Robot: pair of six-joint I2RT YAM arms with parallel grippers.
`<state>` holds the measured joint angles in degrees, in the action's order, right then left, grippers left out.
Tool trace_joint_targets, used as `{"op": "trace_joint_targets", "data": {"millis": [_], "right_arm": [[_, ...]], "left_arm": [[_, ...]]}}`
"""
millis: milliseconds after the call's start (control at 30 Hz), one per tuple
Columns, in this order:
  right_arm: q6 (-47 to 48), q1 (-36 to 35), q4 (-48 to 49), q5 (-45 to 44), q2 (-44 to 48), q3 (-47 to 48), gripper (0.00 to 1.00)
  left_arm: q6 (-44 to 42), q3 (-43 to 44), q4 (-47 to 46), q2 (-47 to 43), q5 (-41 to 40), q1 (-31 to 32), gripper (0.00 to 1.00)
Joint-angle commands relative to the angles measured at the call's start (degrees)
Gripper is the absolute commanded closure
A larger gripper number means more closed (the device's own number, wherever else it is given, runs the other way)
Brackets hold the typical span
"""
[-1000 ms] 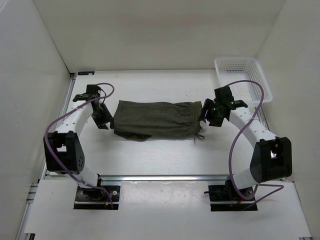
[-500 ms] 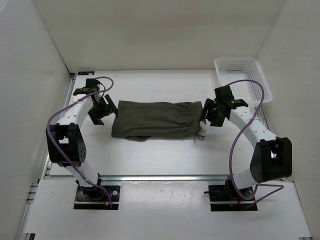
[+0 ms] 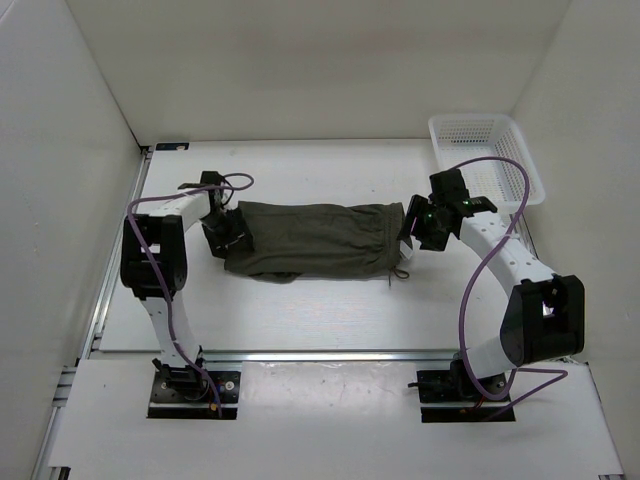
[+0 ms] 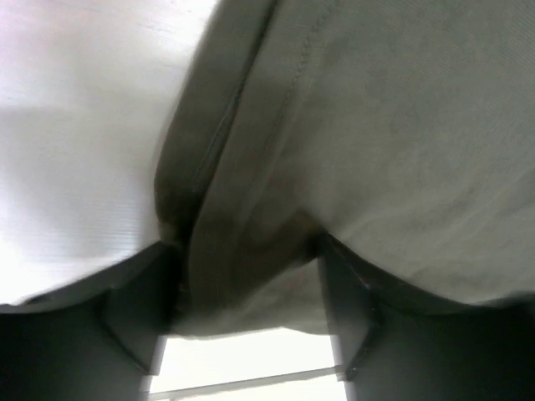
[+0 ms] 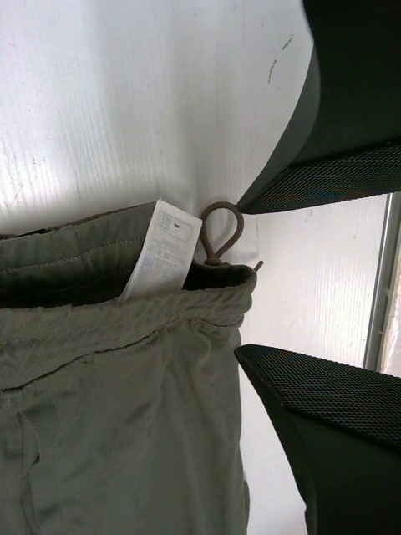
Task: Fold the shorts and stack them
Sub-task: Fold the shorts
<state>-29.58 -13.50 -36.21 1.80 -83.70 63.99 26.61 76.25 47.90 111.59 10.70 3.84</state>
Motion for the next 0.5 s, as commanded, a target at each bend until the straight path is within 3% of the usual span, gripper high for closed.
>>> {"op": "trace_joint_targets", "data": {"millis": [0, 67, 100, 133, 167, 300, 467], "right_arm": [[0.76, 0.31, -0.27, 0.39, 0.91, 2.2, 0.31], [0.76, 0.31, -0.27, 0.39, 0.91, 2.2, 0.31], [0.76, 0.31, -0.27, 0.39, 0.91, 2.2, 0.31], [0.76, 0.31, -0.27, 0.39, 0.91, 2.2, 0.31], [0.76, 0.31, -0.27, 0.39, 0.91, 2.72, 0.31], [0.76, 0.31, -0.79, 0.39, 0.91, 2.72, 0.31], [1.37, 0.31, -1.32, -0.13, 2.23, 1.67, 0.3]], "left_arm": [[0.19, -1.1, -3.34, 1.09, 2.13, 1.26, 0.3], [0.2, -1.1, -3.34, 1.09, 2.66, 1.26, 0.49], [0.72, -1.1, -3.34, 1.09, 2.66, 1.26, 0.61], [0.72, -1.1, -3.34, 1.09, 2.66, 1.26, 0.81], [0.72, -1.1, -3.34, 0.56, 2.66, 1.26, 0.9], [1.25, 1.44, -1.42, -0.75, -1.46, 0.57, 0.9], [1.16, 10.57, 5.88, -4.89, -14.99, -1.37, 0.9]]}}
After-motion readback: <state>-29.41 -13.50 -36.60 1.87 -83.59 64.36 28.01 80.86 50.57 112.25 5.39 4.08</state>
